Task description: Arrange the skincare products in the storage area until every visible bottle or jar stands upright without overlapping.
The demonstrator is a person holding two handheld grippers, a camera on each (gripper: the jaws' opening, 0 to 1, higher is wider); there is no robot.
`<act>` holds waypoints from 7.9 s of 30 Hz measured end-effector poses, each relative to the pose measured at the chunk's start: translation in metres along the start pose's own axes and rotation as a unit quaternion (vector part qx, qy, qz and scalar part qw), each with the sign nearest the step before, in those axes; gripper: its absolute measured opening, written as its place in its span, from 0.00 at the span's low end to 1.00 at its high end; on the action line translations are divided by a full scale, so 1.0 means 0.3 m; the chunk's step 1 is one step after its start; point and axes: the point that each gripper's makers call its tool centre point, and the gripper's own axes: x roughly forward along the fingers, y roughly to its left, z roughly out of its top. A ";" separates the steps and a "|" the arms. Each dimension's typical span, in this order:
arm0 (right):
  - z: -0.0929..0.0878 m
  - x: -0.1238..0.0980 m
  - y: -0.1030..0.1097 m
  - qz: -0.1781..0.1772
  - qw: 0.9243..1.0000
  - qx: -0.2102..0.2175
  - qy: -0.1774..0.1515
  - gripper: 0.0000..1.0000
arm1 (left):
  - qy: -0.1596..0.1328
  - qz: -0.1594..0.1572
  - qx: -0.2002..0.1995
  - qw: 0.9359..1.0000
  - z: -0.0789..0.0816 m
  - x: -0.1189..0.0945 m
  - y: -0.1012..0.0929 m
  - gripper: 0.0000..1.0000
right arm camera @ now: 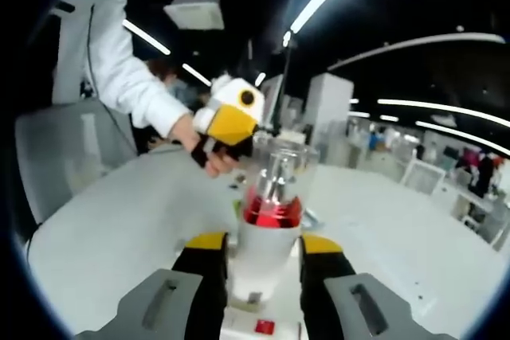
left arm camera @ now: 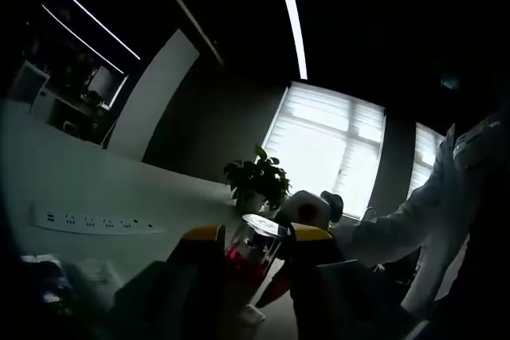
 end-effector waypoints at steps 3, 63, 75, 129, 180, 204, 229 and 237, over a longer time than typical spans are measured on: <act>-0.001 -0.011 -0.008 -0.008 1.000 0.008 -0.001 0.34 | 0.002 0.009 0.008 1.000 0.003 -0.010 0.002 0.26; 0.317 -0.061 0.526 -0.270 0.959 0.071 0.047 0.00 | 0.266 0.157 0.223 0.925 -0.118 -0.611 -0.292 0.01; 0.381 -0.081 0.685 -0.327 0.937 0.095 0.071 0.31 | 0.295 0.156 0.200 0.921 -0.105 -0.836 -0.392 0.38; 0.395 -0.109 0.825 -0.344 0.914 0.151 0.150 1.00 | 0.253 0.185 0.161 0.936 -0.058 -1.076 -0.544 1.00; 0.255 -0.130 0.602 -0.245 0.946 0.169 0.131 1.00 | 0.210 0.217 0.114 0.947 -0.037 -0.798 -0.457 1.00; 0.166 0.026 0.525 -0.214 0.948 0.187 0.142 0.89 | 0.219 0.189 0.082 0.954 -0.048 -0.715 -0.346 1.00; 0.100 0.226 0.375 -0.216 0.942 0.221 0.129 0.70 | 0.211 0.182 0.052 0.959 -0.089 -0.722 -0.301 0.99; 0.022 0.261 0.295 -0.256 0.930 0.220 0.148 0.59 | 0.197 0.184 0.044 0.962 -0.090 -0.734 -0.302 0.99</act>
